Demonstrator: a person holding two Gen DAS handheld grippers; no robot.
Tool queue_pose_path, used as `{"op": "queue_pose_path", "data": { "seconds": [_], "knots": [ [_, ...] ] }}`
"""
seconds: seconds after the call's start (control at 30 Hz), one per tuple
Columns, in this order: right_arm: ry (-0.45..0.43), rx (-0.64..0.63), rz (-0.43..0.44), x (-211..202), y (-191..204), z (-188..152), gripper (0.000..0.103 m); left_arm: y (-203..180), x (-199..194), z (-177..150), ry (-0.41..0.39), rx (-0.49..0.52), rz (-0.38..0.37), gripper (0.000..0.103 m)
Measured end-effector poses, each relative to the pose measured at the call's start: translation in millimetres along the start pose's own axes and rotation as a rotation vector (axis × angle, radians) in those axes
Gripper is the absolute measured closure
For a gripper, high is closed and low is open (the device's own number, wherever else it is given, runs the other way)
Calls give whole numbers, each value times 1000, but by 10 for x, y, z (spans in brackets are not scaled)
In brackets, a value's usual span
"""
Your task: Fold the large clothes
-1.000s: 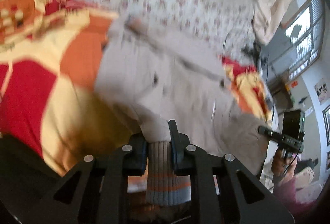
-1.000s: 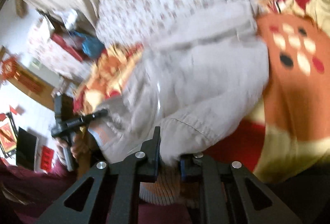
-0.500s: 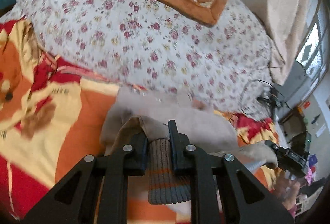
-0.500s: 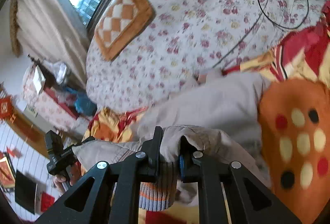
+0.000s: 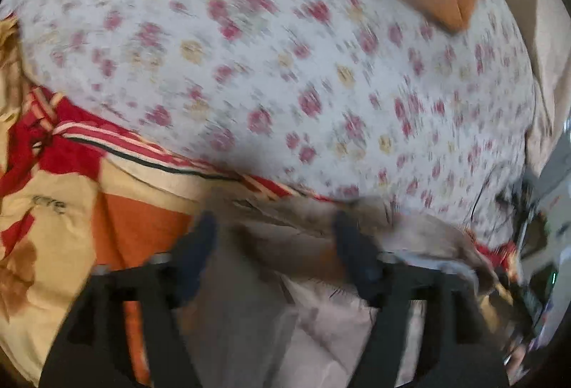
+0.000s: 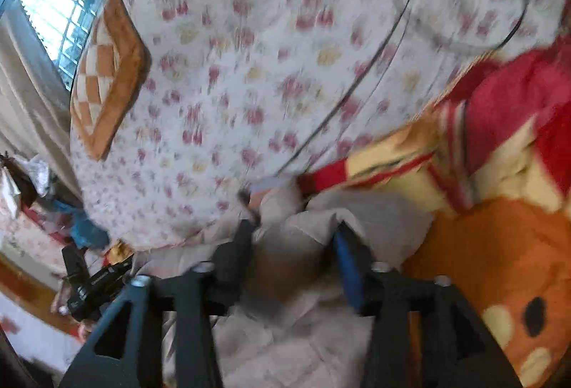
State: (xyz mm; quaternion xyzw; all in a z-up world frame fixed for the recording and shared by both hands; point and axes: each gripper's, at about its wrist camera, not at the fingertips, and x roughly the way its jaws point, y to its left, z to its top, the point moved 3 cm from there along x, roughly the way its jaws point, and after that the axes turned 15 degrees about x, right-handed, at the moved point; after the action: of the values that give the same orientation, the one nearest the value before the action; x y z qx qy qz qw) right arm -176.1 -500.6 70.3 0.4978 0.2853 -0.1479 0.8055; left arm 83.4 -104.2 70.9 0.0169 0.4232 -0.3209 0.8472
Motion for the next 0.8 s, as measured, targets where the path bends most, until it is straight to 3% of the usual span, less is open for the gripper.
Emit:
{"op": "queue_pose_path", "data": {
  "seconds": [0.03,0.13,0.27,0.4,0.47,0.6,0.67,0.73,0.8],
  "knots": [
    [-24,-18,-4,-97,20,-12,43,56,-94,9,-20,-16,-8,19],
    [-5,-147,5,-339,211,-189,43,145,-395,-86,-19,4,12,19],
    [56,-333,-82,-141,464,-507,44,108,-445,-448,52,66,107,19],
    [137,-272,-262,642,218,-513,47,130,-94,-984,238,137,258,19],
    [168,-197,-334,875,51,-464,48,204,-44,-1102,239,144,286,17],
    [85,-208,-262,510,402,-494,41,395,-71,-1142,173,65,271,15],
    [74,-251,-216,394,644,-578,27,451,-50,-1111,172,9,245,15],
    [110,-299,-181,453,899,-732,26,433,-93,-1056,148,5,244,15],
    [208,-355,-153,712,1121,-967,26,400,-141,-1022,125,35,260,15]
  ]
}}
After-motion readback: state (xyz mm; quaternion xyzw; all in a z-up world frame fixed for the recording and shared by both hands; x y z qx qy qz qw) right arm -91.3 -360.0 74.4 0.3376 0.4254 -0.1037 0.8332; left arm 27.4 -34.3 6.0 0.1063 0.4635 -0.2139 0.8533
